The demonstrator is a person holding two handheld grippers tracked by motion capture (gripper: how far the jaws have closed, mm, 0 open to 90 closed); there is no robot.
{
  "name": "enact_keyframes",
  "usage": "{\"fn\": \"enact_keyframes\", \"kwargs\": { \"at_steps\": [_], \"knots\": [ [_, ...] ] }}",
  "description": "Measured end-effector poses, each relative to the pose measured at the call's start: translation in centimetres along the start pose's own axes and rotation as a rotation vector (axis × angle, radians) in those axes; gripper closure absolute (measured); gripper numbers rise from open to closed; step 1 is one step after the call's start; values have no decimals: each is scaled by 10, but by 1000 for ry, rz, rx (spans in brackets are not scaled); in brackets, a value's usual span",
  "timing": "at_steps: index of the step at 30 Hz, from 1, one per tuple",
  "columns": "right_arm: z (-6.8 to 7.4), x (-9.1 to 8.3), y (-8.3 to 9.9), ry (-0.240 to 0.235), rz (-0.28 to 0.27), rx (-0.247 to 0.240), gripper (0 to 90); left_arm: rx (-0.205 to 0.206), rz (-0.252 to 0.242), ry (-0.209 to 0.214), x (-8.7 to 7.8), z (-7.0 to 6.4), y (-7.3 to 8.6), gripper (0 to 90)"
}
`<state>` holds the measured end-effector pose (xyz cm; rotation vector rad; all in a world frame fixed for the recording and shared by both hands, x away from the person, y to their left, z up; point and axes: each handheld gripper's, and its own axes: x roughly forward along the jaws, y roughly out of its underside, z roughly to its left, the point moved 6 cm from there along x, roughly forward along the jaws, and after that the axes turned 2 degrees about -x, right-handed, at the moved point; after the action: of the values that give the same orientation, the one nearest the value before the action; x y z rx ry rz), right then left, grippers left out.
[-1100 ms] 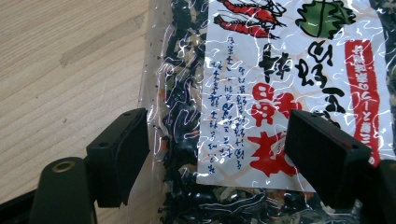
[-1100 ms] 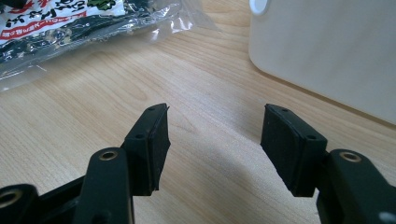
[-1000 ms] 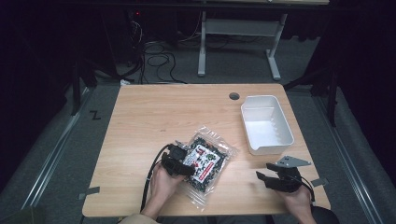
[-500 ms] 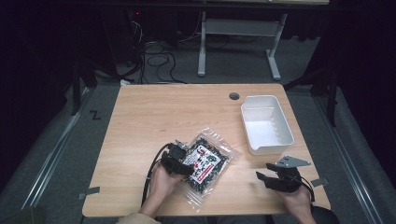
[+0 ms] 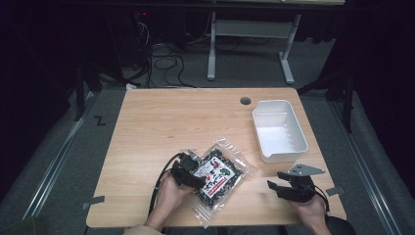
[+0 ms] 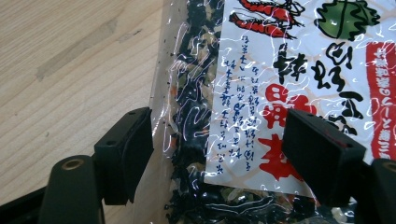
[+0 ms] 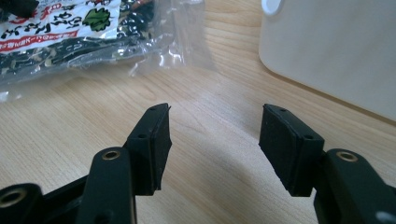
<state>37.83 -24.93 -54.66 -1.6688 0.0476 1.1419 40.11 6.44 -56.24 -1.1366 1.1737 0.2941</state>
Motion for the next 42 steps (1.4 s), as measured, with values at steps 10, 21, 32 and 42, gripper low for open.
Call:
{"fn": "enact_keyframes", "kwargs": {
  "at_steps": [10, 21, 32, 42],
  "knots": [
    [0, 0, -8, -16, 18, 20, 429, 25, -4, 15, -1, -6, 2, 253],
    [1, 8, -24, -22, 75, 1, 408, 46, -2, 25, -1, -10, 2, 253],
    [9, 28, -48, -73, 123, -8, 402, 58, -4, 33, 0, -15, 1, 253],
    [16, 49, -56, -104, 229, 3, 414, 73, -3, 40, 0, -16, 1, 253]
  ]
}}
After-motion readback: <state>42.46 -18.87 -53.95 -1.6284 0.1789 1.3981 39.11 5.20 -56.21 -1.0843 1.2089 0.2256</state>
